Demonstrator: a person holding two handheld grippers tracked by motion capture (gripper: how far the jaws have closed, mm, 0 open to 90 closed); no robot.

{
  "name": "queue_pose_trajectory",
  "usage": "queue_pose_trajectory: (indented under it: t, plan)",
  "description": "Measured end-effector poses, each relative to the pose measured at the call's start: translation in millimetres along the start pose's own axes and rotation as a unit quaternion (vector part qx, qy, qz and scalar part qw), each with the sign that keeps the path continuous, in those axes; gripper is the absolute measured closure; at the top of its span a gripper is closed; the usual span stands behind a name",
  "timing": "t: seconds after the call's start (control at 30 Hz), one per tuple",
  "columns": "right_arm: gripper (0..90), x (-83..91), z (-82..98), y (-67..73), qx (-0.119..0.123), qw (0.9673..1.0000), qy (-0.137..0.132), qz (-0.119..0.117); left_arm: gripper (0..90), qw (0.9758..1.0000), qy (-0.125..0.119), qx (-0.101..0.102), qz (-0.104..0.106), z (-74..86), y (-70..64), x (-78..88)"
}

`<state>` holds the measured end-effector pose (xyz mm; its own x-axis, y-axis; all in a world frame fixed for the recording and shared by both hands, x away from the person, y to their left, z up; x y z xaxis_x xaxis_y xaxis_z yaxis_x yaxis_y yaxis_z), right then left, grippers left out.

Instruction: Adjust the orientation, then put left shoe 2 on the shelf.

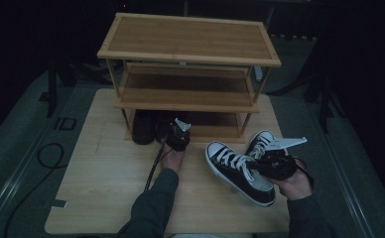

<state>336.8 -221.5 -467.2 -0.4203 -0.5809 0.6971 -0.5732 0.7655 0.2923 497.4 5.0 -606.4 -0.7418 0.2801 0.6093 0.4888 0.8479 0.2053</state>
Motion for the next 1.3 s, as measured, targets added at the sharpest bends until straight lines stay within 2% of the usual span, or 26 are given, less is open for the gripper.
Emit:
queue_pose_trajectory:
  t: [0.1, 0.5, 0.7, 1.3]
  plan:
    - [87.0, 3.8, -4.2, 0.8, 0.003, 1.0000, -0.005, -0.001, 88.0, 1.0000, 0.003, 0.005, -0.001, -1.1, -0.3, -2.1]
    - [87.0, 19.4, -20.3, 3.8, 0.009, 0.9996, -0.024, -0.011, 89.0, 1.0000, 0.009, 0.005, 0.000, -1.4, -0.1, -4.0]
    - [87.0, 20.0, -24.2, 6.5, 0.017, 0.9995, -0.023, -0.011, 89.0, 1.0000, 0.009, 0.005, 0.000, -1.4, -0.2, -3.9]
    - [87.0, 20.0, -36.6, 12.7, 0.023, 0.9991, -0.029, -0.021, 88.8, 0.9999, 0.009, 0.004, -0.002, -1.4, -0.3, -3.9]
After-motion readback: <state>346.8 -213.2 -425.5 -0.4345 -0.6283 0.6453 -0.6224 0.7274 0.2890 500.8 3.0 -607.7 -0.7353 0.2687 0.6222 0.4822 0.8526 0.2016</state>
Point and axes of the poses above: each handheld gripper's, and its own axes: x roughly backward along the jaws, z roughly out of its underside, y roughly to its left, the point moved 8 cm from there along -x, roughly forward along the jaws, and after that the axes turned 14 degrees about -x, right-handed, at the moved point
